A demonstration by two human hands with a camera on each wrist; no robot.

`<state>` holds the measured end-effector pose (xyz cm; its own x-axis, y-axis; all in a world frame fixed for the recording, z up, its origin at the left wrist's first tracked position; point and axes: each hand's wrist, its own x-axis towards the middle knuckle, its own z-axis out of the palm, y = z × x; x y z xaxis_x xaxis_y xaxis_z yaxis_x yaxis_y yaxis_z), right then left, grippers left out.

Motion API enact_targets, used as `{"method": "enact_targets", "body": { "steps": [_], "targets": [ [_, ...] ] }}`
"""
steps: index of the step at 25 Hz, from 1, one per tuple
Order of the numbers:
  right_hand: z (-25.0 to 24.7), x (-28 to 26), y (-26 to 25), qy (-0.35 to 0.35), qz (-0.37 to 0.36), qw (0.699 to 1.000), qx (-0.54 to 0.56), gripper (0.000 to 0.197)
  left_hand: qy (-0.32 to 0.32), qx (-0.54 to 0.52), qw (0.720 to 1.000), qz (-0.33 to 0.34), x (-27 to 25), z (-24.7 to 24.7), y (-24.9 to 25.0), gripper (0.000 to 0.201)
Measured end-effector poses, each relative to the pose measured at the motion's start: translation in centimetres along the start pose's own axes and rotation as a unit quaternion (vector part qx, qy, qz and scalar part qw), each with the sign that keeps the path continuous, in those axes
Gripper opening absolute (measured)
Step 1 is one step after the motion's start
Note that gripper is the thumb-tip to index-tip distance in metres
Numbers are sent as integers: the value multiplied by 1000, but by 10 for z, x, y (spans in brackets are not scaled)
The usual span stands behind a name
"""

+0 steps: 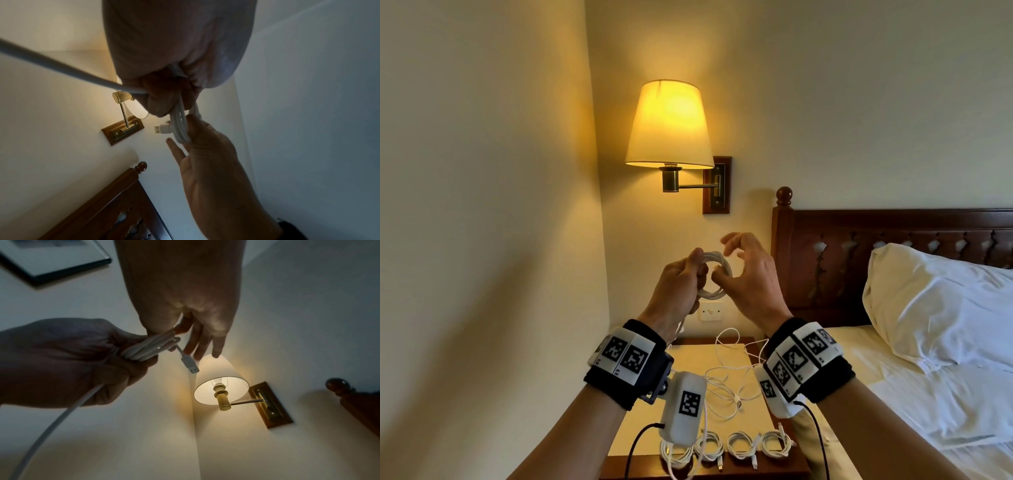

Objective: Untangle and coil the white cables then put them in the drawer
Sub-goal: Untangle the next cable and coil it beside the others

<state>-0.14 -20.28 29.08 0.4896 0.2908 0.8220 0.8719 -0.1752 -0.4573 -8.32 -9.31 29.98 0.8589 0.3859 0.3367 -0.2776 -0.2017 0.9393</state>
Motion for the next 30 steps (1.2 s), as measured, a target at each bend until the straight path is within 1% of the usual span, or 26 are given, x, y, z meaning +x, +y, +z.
{"method": "enact_targets", "body": {
  "steps": [2,3,5,6,8,10,11,12,14,15,16,18,21,22,24,27,28,29,30],
  "targets": [
    [1,2,-1,-79,33,994,65,20,-2,10,1000,5,-1,1,1,44],
    [2,0,-2,-102,28,992,66,15,1,11,1000,8,0,1,2,44],
    [0,-4,-3,-131,-6,990,54,12,6,16,1000,12,1,-1,3,43],
    [-2,-7,-4,-141,-12,988,55,16,11,19,1000,13,1,-3,3,43],
    [-6,-10,-3,-152,12,987,59,26,27,14,1000,6,2,-6,1,43],
    [-7,-10,1,-167,67,979,100,24,47,-6,999,-8,4,-7,-2,43],
    [-7,-10,1,-179,109,966,152,25,56,-10,998,-13,4,-7,-3,42],
    [-7,-10,1,-189,155,945,218,25,58,-8,998,-15,4,-6,-3,42],
    [-5,-12,-1,-195,228,890,344,25,47,-4,999,-10,5,-6,-2,40],
    [-5,-13,-3,-189,249,863,396,25,40,-4,999,-7,5,-6,-2,39],
    [-5,-15,-6,-183,260,838,444,27,34,-1,999,-2,5,-7,-2,39],
    [-6,-17,-10,-181,259,791,525,28,20,5,1000,16,5,-9,-3,43],
    [-7,-13,-14,-193,257,741,590,28,16,23,999,42,7,-12,-4,52],
    [-8,-12,-15,-191,262,733,598,27,14,34,998,56,8,-13,-4,51],
    [-14,-8,-16,-174,278,728,602,26,6,74,992,101,10,-19,-7,47],
    [-37,1,-12,-126,292,709,630,32,33,175,968,178,16,-41,-32,37],
    [-45,5,-10,-112,293,710,630,34,46,214,956,193,18,-51,-43,33],
    [-51,9,-9,-102,296,724,615,34,49,252,946,198,17,-58,-52,30],
    [-55,12,-7,-96,299,750,582,33,31,294,935,196,16,-62,-57,29]
  ]
}}
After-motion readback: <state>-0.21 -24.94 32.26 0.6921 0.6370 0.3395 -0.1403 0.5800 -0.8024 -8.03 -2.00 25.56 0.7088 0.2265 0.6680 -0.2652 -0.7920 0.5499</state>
